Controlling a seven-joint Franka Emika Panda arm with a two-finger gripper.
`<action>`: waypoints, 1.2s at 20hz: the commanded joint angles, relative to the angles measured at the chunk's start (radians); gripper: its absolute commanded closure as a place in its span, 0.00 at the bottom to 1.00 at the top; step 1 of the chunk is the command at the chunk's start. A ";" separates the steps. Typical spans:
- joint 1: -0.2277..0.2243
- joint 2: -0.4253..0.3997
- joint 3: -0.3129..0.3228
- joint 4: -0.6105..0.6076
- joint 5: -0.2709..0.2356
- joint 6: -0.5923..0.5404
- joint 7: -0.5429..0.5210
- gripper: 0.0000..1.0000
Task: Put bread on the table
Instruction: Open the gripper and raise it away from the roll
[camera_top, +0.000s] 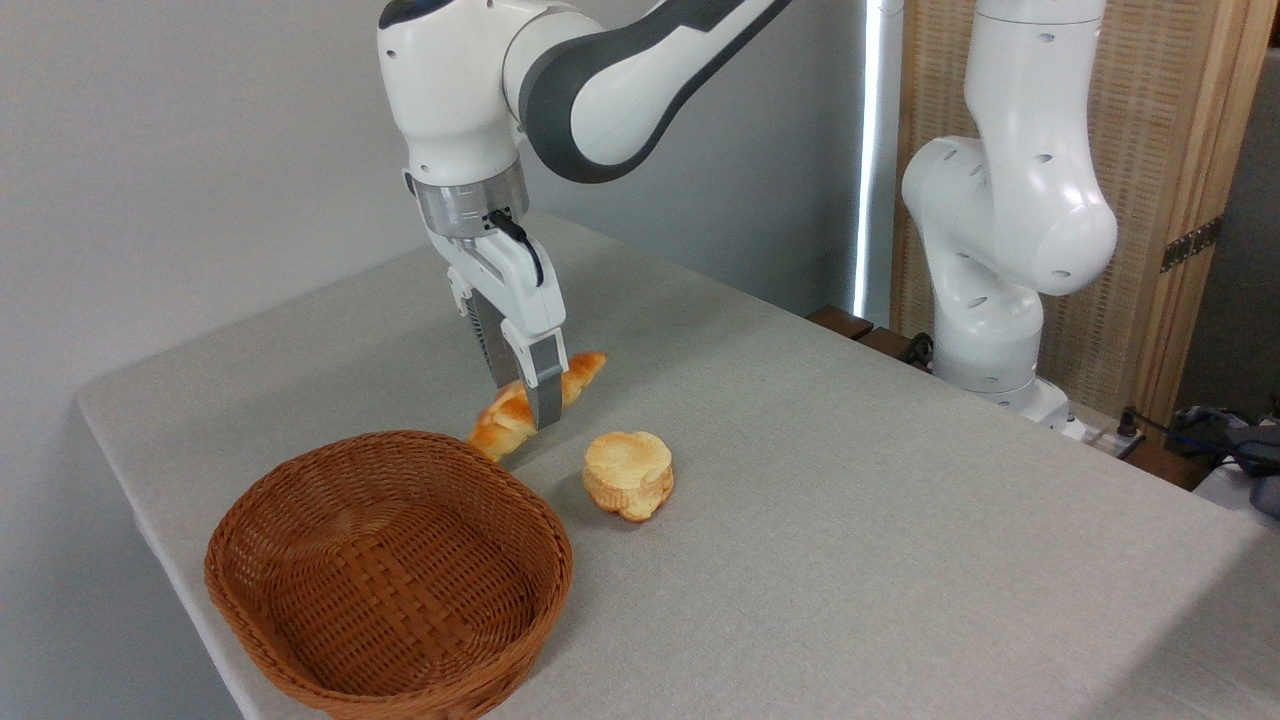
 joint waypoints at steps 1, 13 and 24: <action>-0.005 -0.017 0.007 -0.001 0.006 0.000 0.016 0.00; 0.009 -0.042 0.070 0.055 0.029 -0.002 0.011 0.00; 0.009 0.002 0.156 0.131 0.048 0.018 0.011 0.00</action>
